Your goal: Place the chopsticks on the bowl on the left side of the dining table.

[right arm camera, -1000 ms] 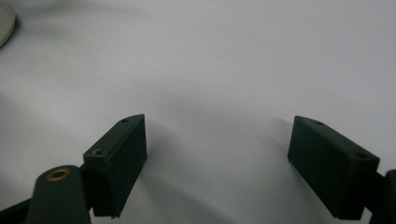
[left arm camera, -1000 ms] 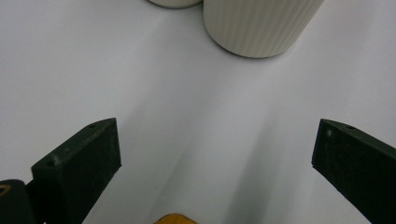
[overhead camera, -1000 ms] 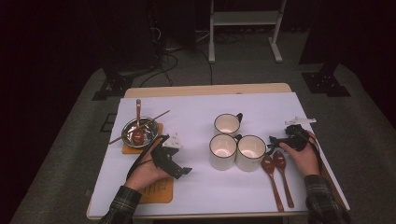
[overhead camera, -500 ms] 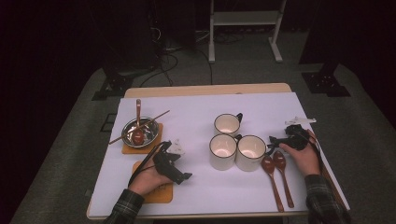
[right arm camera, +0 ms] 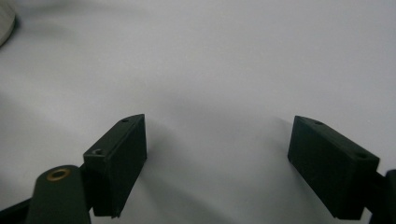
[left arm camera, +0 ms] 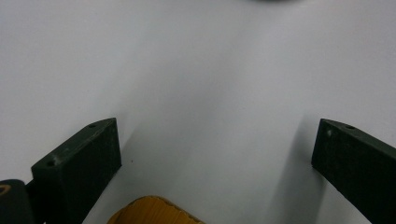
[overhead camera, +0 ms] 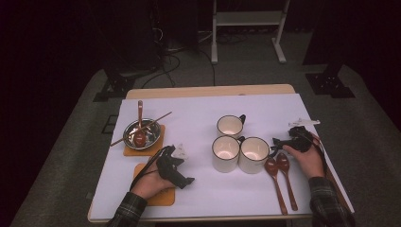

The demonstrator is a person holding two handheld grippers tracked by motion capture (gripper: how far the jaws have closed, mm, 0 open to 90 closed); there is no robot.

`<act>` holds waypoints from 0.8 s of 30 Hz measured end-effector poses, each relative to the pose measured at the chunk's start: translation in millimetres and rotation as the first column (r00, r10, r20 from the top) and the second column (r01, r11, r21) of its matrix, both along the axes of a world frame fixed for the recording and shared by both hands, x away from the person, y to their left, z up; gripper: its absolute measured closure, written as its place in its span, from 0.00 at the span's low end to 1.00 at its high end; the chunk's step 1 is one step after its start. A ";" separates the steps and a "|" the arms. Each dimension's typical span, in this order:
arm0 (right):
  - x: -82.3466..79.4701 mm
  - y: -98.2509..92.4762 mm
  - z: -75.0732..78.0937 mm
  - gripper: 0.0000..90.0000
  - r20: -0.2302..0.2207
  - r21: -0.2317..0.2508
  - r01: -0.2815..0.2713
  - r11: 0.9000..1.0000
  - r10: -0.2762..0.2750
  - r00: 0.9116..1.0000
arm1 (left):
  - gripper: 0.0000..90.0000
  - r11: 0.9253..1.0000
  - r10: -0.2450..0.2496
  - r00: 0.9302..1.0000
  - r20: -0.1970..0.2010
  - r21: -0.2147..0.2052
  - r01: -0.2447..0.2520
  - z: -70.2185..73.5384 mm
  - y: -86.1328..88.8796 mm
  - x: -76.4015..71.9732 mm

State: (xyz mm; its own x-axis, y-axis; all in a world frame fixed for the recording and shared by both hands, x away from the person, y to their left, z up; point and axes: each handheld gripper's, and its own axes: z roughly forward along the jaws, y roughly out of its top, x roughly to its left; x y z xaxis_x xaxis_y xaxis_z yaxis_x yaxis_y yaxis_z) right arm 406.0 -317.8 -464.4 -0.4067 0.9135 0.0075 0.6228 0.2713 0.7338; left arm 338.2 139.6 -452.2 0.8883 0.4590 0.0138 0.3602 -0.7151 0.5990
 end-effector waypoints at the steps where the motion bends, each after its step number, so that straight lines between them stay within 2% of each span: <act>1: 0.0 0.0 0.0 0.20 0.000 0.000 0.000 1.000 0.000 1.000 | 0.00 1.000 0.000 1.000 0.003 -0.003 0.000 -0.3 0.7 -0.3; 5: 0.1 -0.1 0.1 0.20 -0.002 0.000 -0.001 1.000 0.001 1.000 | 0.01 1.000 0.001 1.000 0.016 -0.021 -0.001 -2.0 2.3 -1.8; 14: 0.2 0.5 0.8 0.20 -0.004 -0.001 0.003 1.000 -0.003 1.000 | 0.01 1.000 -0.001 1.000 -0.001 0.013 0.001 0.7 -0.7 -0.3; 21: -0.4 1.7 3.8 0.23 -0.019 -0.011 0.010 1.000 -0.010 1.000 | 0.01 1.000 -0.001 1.000 -0.003 0.017 0.001 1.0 -1.1 0.1; 24: -1.3 1.7 6.4 0.24 -0.015 -0.001 0.013 1.000 -0.013 1.000 | 0.01 1.000 -0.001 1.000 -0.003 0.015 0.001 0.8 -0.9 0.0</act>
State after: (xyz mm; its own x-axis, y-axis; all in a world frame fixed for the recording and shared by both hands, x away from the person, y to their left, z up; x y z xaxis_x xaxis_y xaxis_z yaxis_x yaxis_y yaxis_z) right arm 404.7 -316.1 -458.0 -0.3946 0.9188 0.0127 0.6375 0.2638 0.7239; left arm 338.2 138.6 -451.4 0.8887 0.4581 0.0181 0.3613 -0.7241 0.5875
